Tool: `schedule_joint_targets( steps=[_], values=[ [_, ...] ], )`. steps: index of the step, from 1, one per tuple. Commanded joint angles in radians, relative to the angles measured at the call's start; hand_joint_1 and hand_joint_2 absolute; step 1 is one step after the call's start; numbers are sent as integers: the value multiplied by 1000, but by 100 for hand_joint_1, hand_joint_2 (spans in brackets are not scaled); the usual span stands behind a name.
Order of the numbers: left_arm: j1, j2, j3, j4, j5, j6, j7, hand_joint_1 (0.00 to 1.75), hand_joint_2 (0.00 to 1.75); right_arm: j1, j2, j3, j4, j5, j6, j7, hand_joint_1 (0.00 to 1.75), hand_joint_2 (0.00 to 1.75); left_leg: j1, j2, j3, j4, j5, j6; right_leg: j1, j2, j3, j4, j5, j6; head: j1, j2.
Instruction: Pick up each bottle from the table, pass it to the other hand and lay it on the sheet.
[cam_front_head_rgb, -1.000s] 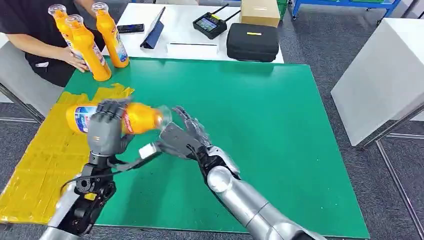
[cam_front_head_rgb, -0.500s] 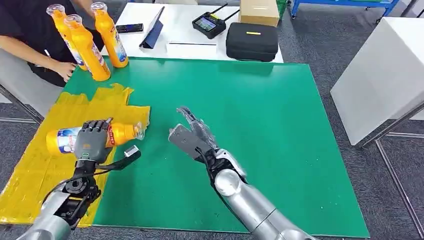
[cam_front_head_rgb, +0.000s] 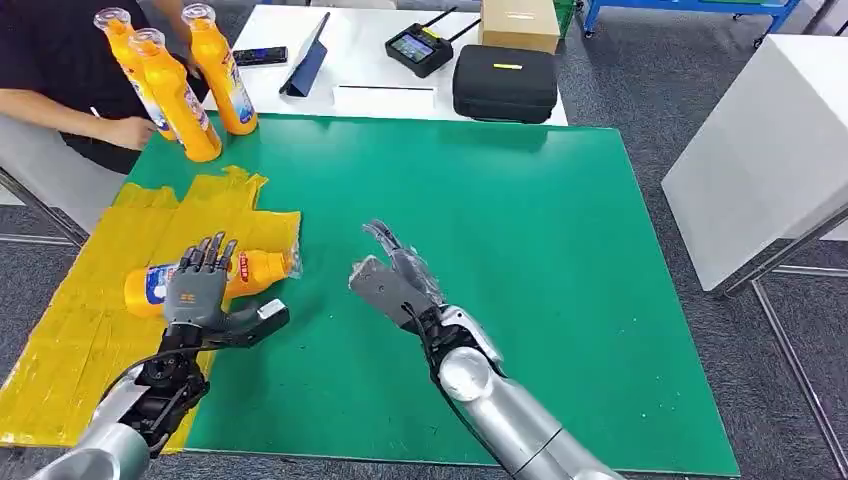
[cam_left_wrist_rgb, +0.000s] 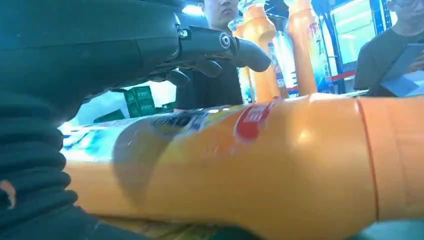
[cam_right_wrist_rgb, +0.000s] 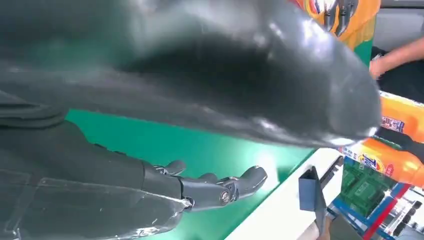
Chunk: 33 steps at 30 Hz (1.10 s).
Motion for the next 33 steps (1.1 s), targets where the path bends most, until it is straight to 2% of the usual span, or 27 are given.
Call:
schedule_joint_targets(
  steps=[1,3,4,5,6,7,8,9,10,12,14,16,18,21,22,26,29,32,33],
  values=[
    [-45,-11,-7,10,90,78,-42,0,0,2,-30,8,-18,-8,-35,-48,0,0,0,-3,3,0,-1,1,0,-3,4,0,-2,-4,0,0],
    [-45,-11,-7,10,90,78,-42,0,0,2,-30,8,-18,-8,-35,-48,0,0,0,-2,2,0,-1,1,1,-2,3,0,-1,-3,0,0],
    [13,-16,70,-164,184,79,-134,0,0,27,-34,-8,-60,-37,-50,-98,0,0,0,-3,4,1,-2,2,0,-3,5,1,-3,-5,0,0],
    [48,-33,138,-254,218,79,-197,0,0,39,-39,-11,-76,-44,-64,-123,0,0,0,-4,6,1,-3,2,0,-3,7,1,-4,-6,0,0],
    [80,-100,286,-340,427,79,-464,0,0,69,-49,-21,-117,-64,-95,-192,0,0,-1,-5,7,1,-4,2,0,-5,8,2,-5,-7,0,0],
    [87,-142,306,-370,622,79,-596,0,0,97,-59,-27,-154,-70,-130,-234,0,0,0,-5,2,0,-1,2,0,-5,4,0,-2,-3,0,0],
    [123,-147,237,-468,854,6,-643,0,0,117,-60,-34,-185,-69,-174,-272,0,0,-1,-8,2,1,-2,2,0,-8,5,1,-4,-4,0,0],
    [195,-126,120,-652,1065,-100,-629,0,0,135,-62,-34,-210,-64,-217,-310,0,0,-1,-9,3,1,-3,3,0,-8,6,1,-5,-4,-1,0],
    [220,-107,42,-730,1122,-77,-577,0,0,138,-65,-29,-219,-62,-227,-315,0,0,-1,-6,1,0,-1,2,-1,-6,3,0,-3,-3,0,0],
    [267,-105,-87,-867,1367,-180,-571,0,0,145,-59,-28,-238,-39,-323,-362,0,0,-1,-8,3,2,-4,3,-1,-7,6,1,-6,-4,0,0],
    [277,-122,-215,-901,1479,-328,-509,0,0,168,-54,-35,-263,-40,-399,-393,0,0,-2,-3,0,1,-3,2,-1,-3,2,1,-3,-3,0,0],
    [270,-140,-275,-890,1485,-320,-501,0,0,184,-60,-27,-288,-60,-406,-390,0,0,-2,-7,4,2,-5,3,-2,-7,6,2,-6,-5,-1,0],
    [259,-156,-302,-874,1503,-355,-489,0,0,206,-60,-25,-311,-35,-446,-395,0,0,-2,-12,3,2,-3,3,-1,-11,6,1,-7,-4,0,0],
    [246,-163,-301,-845,1505,-378,-478,0,0,225,-53,-23,-335,-34,-453,-383,0,0,-3,-7,5,3,-6,4,-2,-8,8,1,-7,-5,0,0],
    [245,-162,-299,-842,1504,-380,-478,0,0,226,-51,-22,-336,-34,-453,-380,0,0,-2,-6,-1,1,-2,2,-2,-6,2,-1,-3,-1,0,0],
    [254,-187,-297,-814,1426,-409,-481,0,0,236,-37,-26,-338,-45,-416,-368,0,0,-3,-5,4,0,-4,2,-2,-5,6,1,-4,-5,-1,0],
    [261,-200,-280,-824,1388,-375,-490,0,0,249,-32,-45,-345,-85,-397,-381,0,0,-2,-4,2,0,-3,2,-1,-5,4,-1,-3,-3,0,0],
    [280,-188,-223,-878,1377,-359,-487,0,0,275,-34,-88,-392,-119,-401,-400,0,0,-2,-5,3,0,-3,3,-2,-5,5,0,-4,-3,0,0],
    [279,-179,-238,-881,1367,-412,-465,0,0,271,-33,-88,-395,-135,-381,-406,0,0,-3,-5,5,1,-4,3,-2,-5,7,0,-5,-4,0,0]
  ],
)
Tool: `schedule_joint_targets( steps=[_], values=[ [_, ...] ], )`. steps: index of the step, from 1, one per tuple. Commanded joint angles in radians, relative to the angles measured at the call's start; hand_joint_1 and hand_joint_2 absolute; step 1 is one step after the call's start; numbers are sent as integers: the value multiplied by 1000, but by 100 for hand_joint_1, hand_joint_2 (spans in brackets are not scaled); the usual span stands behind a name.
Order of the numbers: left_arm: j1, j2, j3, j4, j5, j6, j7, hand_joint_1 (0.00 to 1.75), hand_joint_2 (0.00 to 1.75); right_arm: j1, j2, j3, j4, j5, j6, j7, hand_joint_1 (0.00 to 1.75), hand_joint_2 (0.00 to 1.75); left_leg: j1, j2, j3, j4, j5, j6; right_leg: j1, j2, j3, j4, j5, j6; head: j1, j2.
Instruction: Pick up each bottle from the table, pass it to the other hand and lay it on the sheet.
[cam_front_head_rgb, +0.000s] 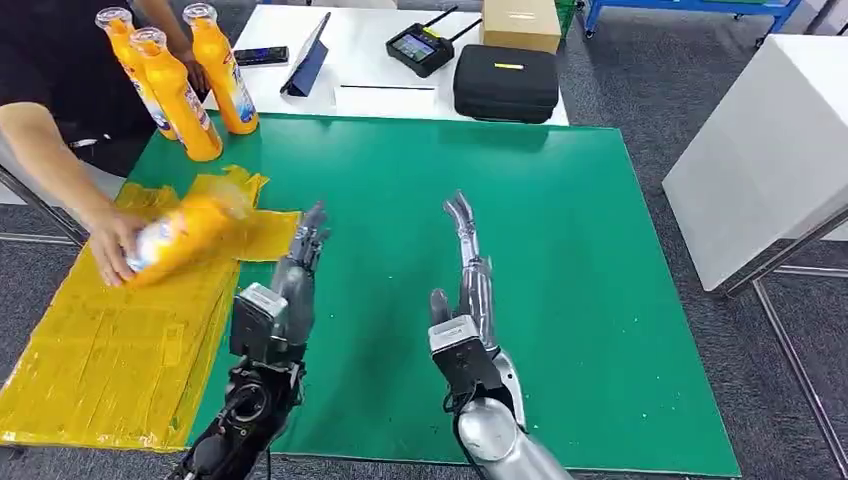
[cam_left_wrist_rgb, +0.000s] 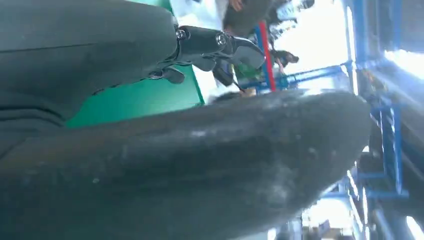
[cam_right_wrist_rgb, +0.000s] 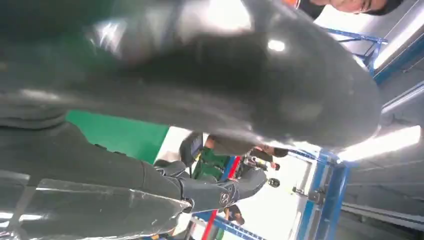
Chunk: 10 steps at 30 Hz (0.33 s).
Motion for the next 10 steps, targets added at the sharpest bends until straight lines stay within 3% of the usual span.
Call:
schedule_joint_targets(
  steps=[1,4,6,10],
  values=[
    [14,6,30,-44,-41,-18,24,0,0,31,6,-66,-62,-81,34,-30,0,0,0,-1,3,0,-2,1,0,0,3,0,-2,-4,0,0],
    [3,-17,-37,1,-100,-68,30,0,0,-5,14,-12,-11,-32,64,-1,0,0,-1,-1,4,0,-2,1,0,0,4,0,-2,-4,0,0],
    [13,-12,6,-44,-105,1,1,0,0,7,9,-25,-35,-22,30,-6,0,0,-1,-1,5,0,-3,1,0,0,5,0,-2,-5,0,0],
    [24,10,42,-100,-98,-32,33,0,0,23,-3,-43,-71,-24,39,2,0,0,0,0,3,0,-2,1,0,1,2,0,-1,-4,0,0]
  ],
)
